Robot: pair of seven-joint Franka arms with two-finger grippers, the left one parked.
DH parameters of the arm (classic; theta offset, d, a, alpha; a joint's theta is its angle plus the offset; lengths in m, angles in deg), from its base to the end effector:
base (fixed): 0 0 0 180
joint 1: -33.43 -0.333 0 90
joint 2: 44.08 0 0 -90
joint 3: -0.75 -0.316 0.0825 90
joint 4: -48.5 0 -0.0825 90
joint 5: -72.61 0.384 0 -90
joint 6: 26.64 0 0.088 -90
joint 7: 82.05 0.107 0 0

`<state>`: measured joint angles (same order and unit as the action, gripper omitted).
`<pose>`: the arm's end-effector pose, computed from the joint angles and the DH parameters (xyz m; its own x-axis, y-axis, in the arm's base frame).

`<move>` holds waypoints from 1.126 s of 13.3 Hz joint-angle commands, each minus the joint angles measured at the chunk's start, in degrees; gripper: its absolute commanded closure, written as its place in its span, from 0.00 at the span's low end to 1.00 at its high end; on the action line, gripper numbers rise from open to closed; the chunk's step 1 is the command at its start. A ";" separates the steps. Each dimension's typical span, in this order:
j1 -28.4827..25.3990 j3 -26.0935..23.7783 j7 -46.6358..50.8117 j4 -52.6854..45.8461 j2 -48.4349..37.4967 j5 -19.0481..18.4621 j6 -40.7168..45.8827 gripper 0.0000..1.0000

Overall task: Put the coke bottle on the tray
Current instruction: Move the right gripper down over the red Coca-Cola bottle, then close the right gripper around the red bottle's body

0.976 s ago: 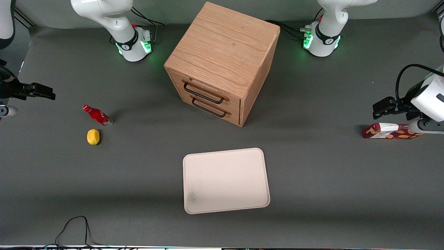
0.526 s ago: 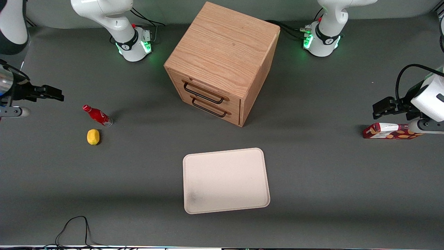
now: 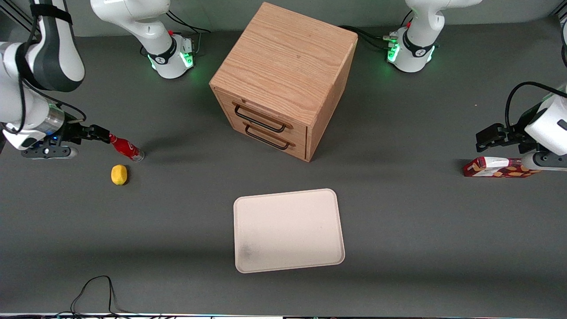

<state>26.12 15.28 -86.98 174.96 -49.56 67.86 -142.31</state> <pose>0.4970 -0.0692 0.4123 0.9950 -0.0002 -0.0996 0.0037 -0.9992 0.0385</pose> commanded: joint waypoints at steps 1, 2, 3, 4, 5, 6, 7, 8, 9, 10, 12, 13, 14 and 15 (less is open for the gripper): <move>-0.69 0.76 -0.88 5.27 -2.69 0.00 -4.20 0.00; -0.69 1.11 -1.05 6.42 -2.69 0.00 -5.78 0.00; -0.69 1.28 -1.14 7.73 -2.69 0.00 -7.62 0.00; -0.69 1.37 -1.23 9.66 -2.78 0.00 -9.99 0.00; -0.69 1.81 -1.32 11.68 -3.22 -0.09 -12.71 0.00; -0.69 2.08 -2.54 13.01 -3.22 -0.09 -14.39 0.00; -0.60 3.12 -4.64 13.72 -3.22 0.00 -15.28 0.00; -0.69 4.70 -5.88 14.77 -3.22 -0.09 -16.51 0.00; -0.69 4.89 -6.24 15.82 -3.22 0.00 -17.91 0.00; -0.69 4.89 -6.24 16.53 -3.22 -0.09 -18.36 0.00; -0.69 4.89 -6.24 17.06 -3.48 -0.09 -18.45 0.01; -0.78 4.89 -6.33 17.50 -3.57 -0.09 -18.89 0.01; -0.78 4.89 -6.33 17.85 -3.66 -0.09 -19.15 0.01; -0.78 4.89 -6.33 17.86 -3.66 -0.17 -19.15 0.02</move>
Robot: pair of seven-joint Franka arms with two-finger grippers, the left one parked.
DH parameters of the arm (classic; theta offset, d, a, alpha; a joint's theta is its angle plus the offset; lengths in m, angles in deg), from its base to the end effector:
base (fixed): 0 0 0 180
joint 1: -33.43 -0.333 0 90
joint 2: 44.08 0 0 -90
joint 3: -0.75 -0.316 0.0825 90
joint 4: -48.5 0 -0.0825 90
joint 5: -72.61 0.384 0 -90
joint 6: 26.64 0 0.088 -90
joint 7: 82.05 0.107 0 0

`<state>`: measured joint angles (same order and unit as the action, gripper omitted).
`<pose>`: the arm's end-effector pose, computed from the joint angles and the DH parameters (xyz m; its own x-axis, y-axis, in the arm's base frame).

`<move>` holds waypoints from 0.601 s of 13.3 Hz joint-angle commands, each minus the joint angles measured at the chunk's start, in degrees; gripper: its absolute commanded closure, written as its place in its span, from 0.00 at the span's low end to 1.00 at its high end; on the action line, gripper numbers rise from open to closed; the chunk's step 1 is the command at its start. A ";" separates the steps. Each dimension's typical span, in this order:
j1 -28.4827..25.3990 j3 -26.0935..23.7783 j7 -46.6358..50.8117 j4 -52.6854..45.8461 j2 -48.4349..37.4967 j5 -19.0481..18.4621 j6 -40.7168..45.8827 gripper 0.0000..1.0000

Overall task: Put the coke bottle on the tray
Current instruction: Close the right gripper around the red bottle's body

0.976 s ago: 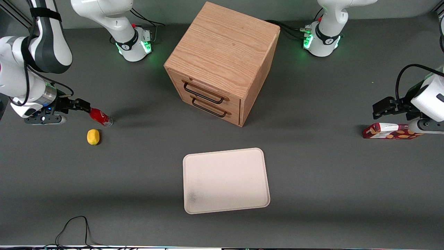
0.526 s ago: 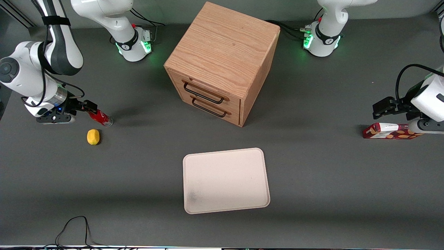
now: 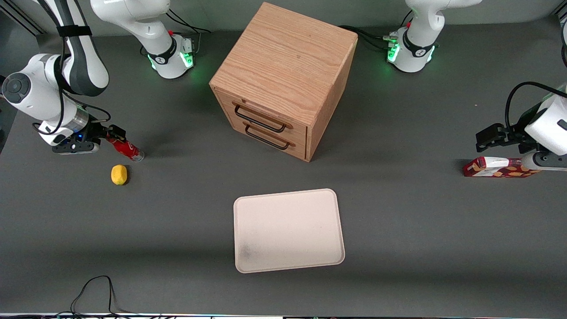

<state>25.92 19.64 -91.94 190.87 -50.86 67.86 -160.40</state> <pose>0.4478 -0.0903 0.3273 0.9986 0.0350 -0.0405 0.0356 -0.9993 0.0127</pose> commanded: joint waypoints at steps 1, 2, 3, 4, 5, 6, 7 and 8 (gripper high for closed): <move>-0.58 0.53 -1.36 1.95 -2.36 -0.18 -1.06 0.03; -0.66 0.53 -1.36 2.04 -2.36 -0.26 -1.06 0.03; -0.66 0.53 -1.36 2.12 -2.36 -0.35 -1.06 0.04; -0.66 0.53 -1.45 2.39 -2.36 -0.44 -1.06 0.04; -0.66 0.53 -1.45 2.48 -2.36 -0.53 -1.24 0.05; -0.66 0.53 -1.45 2.74 -2.36 -0.61 -1.67 0.11; -0.66 0.53 -1.45 2.83 -2.36 -0.61 -1.94 0.21; -0.66 0.62 -1.97 2.83 -2.36 -0.61 -1.94 0.39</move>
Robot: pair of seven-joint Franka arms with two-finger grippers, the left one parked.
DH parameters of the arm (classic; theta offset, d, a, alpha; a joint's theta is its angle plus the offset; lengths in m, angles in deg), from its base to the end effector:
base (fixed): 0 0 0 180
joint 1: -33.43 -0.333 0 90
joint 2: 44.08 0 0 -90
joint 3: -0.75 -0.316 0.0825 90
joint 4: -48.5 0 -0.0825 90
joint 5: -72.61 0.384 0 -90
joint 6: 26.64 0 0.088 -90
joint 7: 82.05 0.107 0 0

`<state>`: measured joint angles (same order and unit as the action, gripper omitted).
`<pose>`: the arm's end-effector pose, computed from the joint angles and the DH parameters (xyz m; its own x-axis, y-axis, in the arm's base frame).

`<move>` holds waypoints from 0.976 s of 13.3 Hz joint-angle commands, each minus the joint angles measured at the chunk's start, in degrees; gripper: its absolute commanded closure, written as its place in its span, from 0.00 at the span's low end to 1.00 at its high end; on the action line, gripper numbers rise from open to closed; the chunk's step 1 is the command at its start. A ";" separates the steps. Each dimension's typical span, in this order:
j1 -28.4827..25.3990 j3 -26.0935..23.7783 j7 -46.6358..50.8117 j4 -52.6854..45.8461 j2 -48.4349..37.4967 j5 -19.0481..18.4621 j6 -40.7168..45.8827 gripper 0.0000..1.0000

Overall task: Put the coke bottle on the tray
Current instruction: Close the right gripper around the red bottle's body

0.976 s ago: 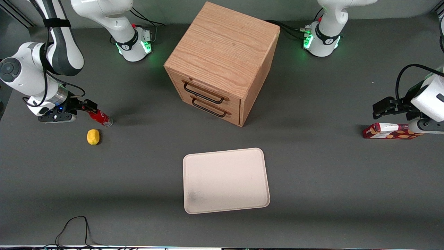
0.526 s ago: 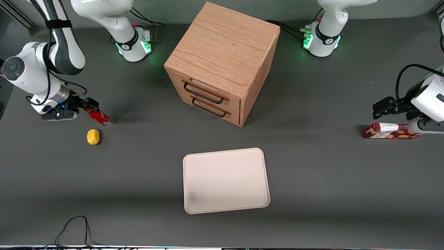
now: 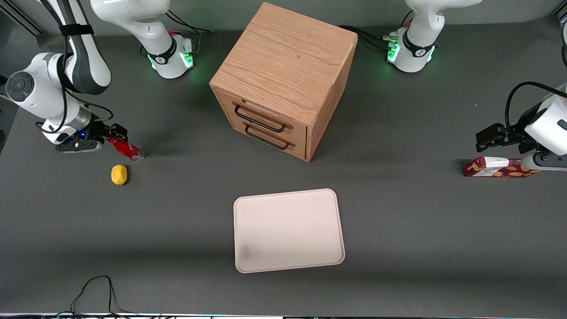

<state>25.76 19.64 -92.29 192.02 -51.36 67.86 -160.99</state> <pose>0.4428 -0.0876 0.3237 0.9981 0.0451 -0.0412 0.0455 -0.9989 0.0087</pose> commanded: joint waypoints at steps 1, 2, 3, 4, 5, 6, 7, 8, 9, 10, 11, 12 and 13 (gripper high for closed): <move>-0.42 0.62 -2.41 1.67 -1.87 -0.61 -1.35 0.64; -0.41 0.62 -2.51 1.67 -1.87 -0.61 -1.35 0.88; -0.41 0.62 -2.60 1.67 -1.95 -0.61 -1.35 1.00; -0.41 0.62 -2.60 1.67 -1.95 -0.61 -1.35 1.00; -0.50 0.62 -2.68 1.67 -1.95 -0.61 -1.35 1.00; -0.42 0.62 -2.68 1.67 -1.95 -0.61 -1.26 1.00; -0.50 0.62 -2.68 1.59 -1.95 -0.61 -1.18 1.00; -0.50 0.53 -2.60 1.50 -1.95 -0.61 -1.00 1.00; -0.50 0.44 -2.42 1.15 -1.95 -0.61 -0.56 1.00; -0.50 0.27 -2.25 0.36 -1.95 -0.61 0.14 1.00; -0.50 0.09 -1.81 -1.12 -1.95 -0.61 1.45 1.00; -0.50 -0.17 -1.72 -3.14 -1.95 -0.61 4.07 1.00; -0.50 -0.26 -1.63 -5.68 -1.95 -0.61 7.14 1.00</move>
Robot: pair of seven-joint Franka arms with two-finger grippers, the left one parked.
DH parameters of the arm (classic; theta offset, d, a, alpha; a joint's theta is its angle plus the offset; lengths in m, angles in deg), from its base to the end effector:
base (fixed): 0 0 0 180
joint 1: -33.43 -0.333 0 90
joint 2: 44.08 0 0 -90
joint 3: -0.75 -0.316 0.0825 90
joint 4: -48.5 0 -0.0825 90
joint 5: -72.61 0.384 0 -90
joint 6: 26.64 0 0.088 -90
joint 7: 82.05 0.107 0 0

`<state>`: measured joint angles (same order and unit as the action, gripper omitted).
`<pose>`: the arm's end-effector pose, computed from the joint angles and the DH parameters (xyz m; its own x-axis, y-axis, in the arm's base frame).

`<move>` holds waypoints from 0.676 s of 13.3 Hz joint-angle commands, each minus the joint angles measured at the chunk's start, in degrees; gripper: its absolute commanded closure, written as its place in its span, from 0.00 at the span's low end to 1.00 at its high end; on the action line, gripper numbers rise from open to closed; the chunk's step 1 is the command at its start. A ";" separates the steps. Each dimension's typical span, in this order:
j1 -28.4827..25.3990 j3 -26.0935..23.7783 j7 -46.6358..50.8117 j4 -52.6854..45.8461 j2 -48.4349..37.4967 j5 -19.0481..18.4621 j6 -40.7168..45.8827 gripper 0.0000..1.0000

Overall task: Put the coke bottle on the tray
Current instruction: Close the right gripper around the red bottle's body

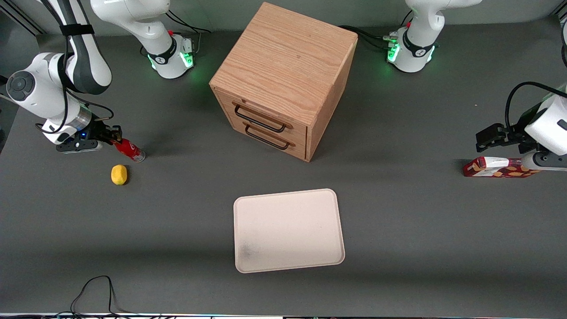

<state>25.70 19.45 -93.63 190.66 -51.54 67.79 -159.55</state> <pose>0.4480 -0.0872 0.3328 0.9966 0.0721 -0.0401 0.0726 -0.9973 0.0099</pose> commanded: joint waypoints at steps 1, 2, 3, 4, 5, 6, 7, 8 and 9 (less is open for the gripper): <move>-0.44 -0.16 -0.03 -7.40 -1.77 -0.45 9.22 1.00; -0.53 -0.77 0.06 -11.25 -1.43 -0.28 13.43 1.00; -0.53 -1.21 0.23 -16.17 -0.38 -0.10 18.17 1.00; -0.53 -1.82 0.84 -21.44 1.46 -0.01 23.00 1.00; -0.53 -2.79 1.98 -27.41 3.65 -0.01 27.66 1.00; -0.45 -3.75 3.04 -33.99 6.72 0.08 31.80 1.00; -0.44 -4.28 3.83 -40.84 10.14 0.60 36.54 1.00; -0.36 -4.64 4.19 -47.79 13.57 2.08 40.76 1.00; -0.36 -4.64 4.36 -54.82 17.00 3.84 44.81 1.00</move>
<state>25.45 14.96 -90.64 152.43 -44.83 68.83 -123.25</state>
